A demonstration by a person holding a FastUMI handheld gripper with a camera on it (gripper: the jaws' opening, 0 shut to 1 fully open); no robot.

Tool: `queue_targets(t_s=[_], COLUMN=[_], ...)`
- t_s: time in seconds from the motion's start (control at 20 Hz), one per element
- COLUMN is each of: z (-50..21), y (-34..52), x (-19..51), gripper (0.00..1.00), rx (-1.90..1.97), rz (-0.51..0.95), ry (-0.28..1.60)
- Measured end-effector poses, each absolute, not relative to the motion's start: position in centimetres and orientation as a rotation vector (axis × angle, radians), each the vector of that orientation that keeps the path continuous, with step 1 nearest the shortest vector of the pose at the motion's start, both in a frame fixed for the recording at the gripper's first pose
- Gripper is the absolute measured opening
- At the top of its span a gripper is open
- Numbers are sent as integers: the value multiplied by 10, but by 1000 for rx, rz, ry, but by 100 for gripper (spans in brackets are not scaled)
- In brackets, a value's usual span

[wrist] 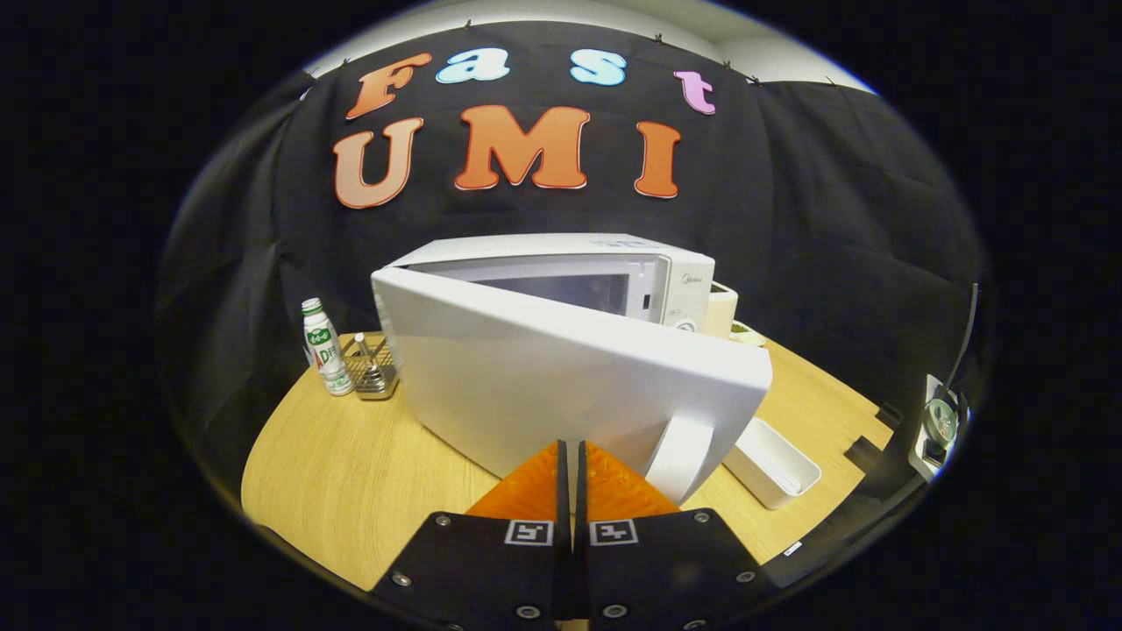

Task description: Open the microwave, put the food inside, and close the microwave door.

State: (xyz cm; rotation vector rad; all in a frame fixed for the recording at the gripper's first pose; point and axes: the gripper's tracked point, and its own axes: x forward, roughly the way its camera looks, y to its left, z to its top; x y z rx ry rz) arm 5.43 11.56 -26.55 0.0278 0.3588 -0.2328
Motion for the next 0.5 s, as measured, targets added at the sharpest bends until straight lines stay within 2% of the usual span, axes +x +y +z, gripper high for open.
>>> queue_targets(t_s=[0.5], z=[-259], y=[59], x=[138], gripper=[1], rx=[-10], rz=[-208], ry=[298])
